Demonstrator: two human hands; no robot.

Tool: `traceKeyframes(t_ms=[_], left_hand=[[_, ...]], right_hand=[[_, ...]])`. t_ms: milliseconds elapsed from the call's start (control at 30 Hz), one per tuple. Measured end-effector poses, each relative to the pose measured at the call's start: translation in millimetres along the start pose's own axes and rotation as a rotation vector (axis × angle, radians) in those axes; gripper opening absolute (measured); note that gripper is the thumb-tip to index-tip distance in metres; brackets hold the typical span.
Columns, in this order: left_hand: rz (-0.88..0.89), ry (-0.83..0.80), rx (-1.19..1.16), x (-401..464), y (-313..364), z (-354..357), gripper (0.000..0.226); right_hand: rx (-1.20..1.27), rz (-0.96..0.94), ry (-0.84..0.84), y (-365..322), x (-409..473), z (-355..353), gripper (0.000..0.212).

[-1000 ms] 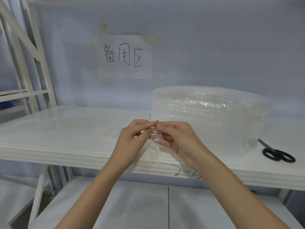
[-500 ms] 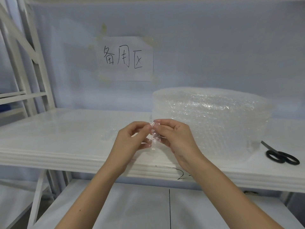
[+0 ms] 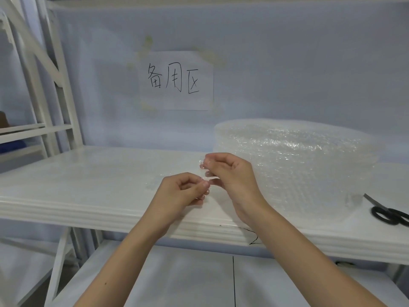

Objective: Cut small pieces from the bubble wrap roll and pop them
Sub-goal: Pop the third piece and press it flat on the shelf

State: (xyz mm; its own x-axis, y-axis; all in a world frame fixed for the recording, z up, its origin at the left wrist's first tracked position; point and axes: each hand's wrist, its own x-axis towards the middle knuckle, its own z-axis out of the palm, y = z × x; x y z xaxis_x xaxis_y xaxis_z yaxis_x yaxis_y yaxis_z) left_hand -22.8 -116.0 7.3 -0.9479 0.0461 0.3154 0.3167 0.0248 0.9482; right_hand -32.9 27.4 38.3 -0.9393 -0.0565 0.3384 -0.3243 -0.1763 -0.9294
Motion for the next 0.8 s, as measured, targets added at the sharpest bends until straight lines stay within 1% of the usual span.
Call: traceKeyframes(t_ms=[100,167,233,367,433,500,667,800], left_hand=[[-0.009,0.009,-0.003,0.5,2.2,-4.5,0.009],[0.004,0.041,-0.02,1.0,3.5,-6.3,0.014],[0.038,0.071,-0.032,1.8,2.8,-7.8,0.023],[0.144,0.067,0.054,1.5,1.4,-8.9,0.019],[0.157,0.085,0.069,2.1,0.4,-8.2,0.027],[0.16,0.11,0.036,3.8,-0.9,-8.6,0.032],[0.177,0.101,0.093,9.3,-2.8,-9.1,0.017],[0.18,0.133,0.035,10.5,-6.3,-10.1,0.03]], right_hand=[[-0.095,-0.042,-0.005,-0.5,2.5,2.8,0.015],[-0.132,-0.074,0.003,0.3,4.6,4.2,0.012],[-0.136,-0.095,0.021,1.8,7.0,5.2,0.013],[-0.113,-0.113,0.016,4.8,10.1,8.2,0.014],[-0.117,-0.123,0.016,6.1,11.6,9.0,0.015],[-0.122,-0.135,0.017,7.1,13.7,8.8,0.015],[-0.137,-0.149,0.021,8.4,16.3,7.8,0.014],[-0.134,-0.149,0.025,9.8,17.8,7.8,0.012]])
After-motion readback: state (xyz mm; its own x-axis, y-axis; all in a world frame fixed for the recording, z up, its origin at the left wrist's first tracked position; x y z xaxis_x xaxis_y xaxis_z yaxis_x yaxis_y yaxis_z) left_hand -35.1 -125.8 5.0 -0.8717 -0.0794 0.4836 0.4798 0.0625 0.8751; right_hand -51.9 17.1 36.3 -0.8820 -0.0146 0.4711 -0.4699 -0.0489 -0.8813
